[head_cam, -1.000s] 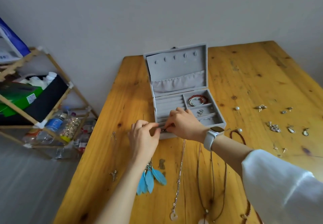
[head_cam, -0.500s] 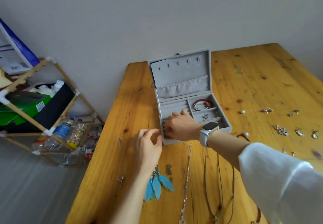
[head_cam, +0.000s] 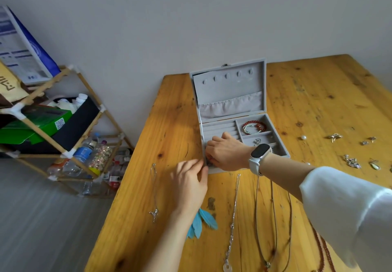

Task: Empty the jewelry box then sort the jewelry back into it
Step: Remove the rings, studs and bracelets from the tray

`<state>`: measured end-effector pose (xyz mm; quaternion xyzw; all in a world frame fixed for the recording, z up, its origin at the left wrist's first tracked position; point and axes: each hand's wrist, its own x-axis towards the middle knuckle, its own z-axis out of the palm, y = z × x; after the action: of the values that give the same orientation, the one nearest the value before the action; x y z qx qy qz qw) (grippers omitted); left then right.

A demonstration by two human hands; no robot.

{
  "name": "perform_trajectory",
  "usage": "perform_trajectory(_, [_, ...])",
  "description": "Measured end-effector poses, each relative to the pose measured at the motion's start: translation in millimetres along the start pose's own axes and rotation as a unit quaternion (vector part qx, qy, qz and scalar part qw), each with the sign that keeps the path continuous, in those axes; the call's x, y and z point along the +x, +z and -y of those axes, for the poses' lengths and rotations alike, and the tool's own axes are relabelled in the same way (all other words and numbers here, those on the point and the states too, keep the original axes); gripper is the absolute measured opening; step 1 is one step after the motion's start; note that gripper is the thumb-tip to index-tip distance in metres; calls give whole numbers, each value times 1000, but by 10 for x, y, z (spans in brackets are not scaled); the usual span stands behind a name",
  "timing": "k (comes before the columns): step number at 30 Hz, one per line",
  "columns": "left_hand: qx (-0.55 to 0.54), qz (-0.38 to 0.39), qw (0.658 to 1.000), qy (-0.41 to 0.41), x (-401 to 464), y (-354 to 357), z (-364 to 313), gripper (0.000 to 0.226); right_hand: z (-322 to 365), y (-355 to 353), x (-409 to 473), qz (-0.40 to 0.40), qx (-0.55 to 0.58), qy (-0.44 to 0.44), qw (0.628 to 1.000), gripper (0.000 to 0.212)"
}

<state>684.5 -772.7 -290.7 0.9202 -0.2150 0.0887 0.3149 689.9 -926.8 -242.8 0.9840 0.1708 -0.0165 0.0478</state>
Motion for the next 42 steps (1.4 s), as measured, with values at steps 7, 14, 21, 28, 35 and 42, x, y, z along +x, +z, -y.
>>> perform_trajectory(7, [29, -11, 999, 7, -28, -3, 1, 28, -49, 62, -86, -72, 174, 52, 981, 17])
perform_trajectory(14, [50, -43, 997, 37, -34, 63, -304, 26, -288, -159, -829, -222, 491, 216, 815, 25])
perform_trajectory(21, [10, 67, 978, 195, -138, 506, -1282, 41, -602, 126, -2266, -231, 453, 382, 772, 18])
perform_trajectory(28, [141, 198, 958, 152, -202, 846, -1627, 65, -919, 454, -3077, -164, 362, 467, 790, 11])
perform_trajectory(35, [146, 188, 959, 155, -224, 887, -1602, 65, -1045, 623, -3168, -106, 318, 459, 823, 11])
perform_trajectory(42, [141, 180, 960, 161, -235, 890, -1589, 65, -999, 588, -3182, -117, 316, 458, 822, 16])
